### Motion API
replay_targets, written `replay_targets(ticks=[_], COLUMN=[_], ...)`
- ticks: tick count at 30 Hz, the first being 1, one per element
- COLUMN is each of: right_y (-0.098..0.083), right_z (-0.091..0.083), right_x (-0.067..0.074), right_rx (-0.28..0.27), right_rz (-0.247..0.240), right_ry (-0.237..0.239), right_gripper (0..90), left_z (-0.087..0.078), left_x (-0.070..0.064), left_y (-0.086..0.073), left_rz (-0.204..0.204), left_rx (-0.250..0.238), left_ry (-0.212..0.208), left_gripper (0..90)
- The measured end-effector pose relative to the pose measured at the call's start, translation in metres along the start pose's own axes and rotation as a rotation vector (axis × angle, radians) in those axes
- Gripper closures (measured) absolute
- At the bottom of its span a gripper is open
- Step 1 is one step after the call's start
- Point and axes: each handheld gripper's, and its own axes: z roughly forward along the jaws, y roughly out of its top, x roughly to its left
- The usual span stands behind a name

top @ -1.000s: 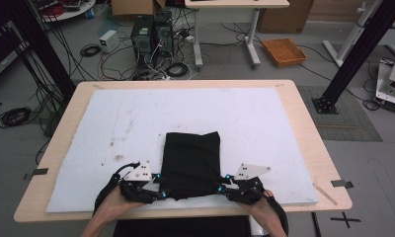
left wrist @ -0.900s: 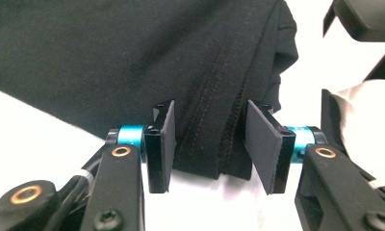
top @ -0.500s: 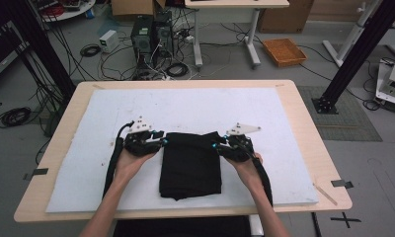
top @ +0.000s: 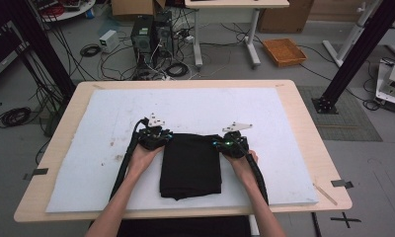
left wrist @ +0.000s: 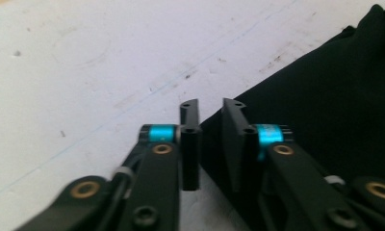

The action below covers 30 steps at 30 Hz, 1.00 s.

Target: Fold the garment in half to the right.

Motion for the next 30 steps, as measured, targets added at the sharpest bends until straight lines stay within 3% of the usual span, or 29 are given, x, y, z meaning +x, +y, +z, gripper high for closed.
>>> replay_targets(ticks=[2,5,9,11,15,21,27,30], right_y=[-0.001,-0.002,-0.007,-0.011,-0.02,-0.03,-0.035,-0.037], right_z=[-0.01,-0.028,-0.045,-0.052,-0.063,-0.074,-0.083,-0.085], right_x=[-0.003,-0.007,-0.01,-0.012,-0.02,-0.035,-0.045,-0.048], right_rx=[-0.018,-0.073,-0.135,-0.14,-0.181,-0.188,-0.198,-0.199], right_rz=[0.035,0.045,0.017,0.011,-0.004,-0.022,-0.018,-0.002], right_ry=[-0.014,-0.013,-0.025,-0.033,-0.059,-0.073,-0.1,-0.108], right_gripper=[49.6,34.8,24.5,24.2,23.9,22.3,22.2,22.3], left_z=[-0.013,-0.036,-0.064,-0.076,-0.096,-0.119,-0.133,-0.133], left_x=[0.004,0.01,0.021,0.028,0.043,0.062,0.07,0.072], left_y=[-0.003,-0.009,-0.02,-0.028,-0.043,-0.059,-0.074,-0.079], left_rz=[-0.01,0.017,0.011,0.01,-0.009,-0.045,-0.05,-0.05], left_rx=[-0.039,-0.066,-0.122,-0.142,-0.179,-0.2,-0.201,-0.177], left_ry=[-0.021,-0.021,-0.061,-0.075,-0.064,-0.039,-0.008,-0.009], left_gripper=[59.2,45.2,35.6,33.1,30.0,28.8,28.7,28.7])
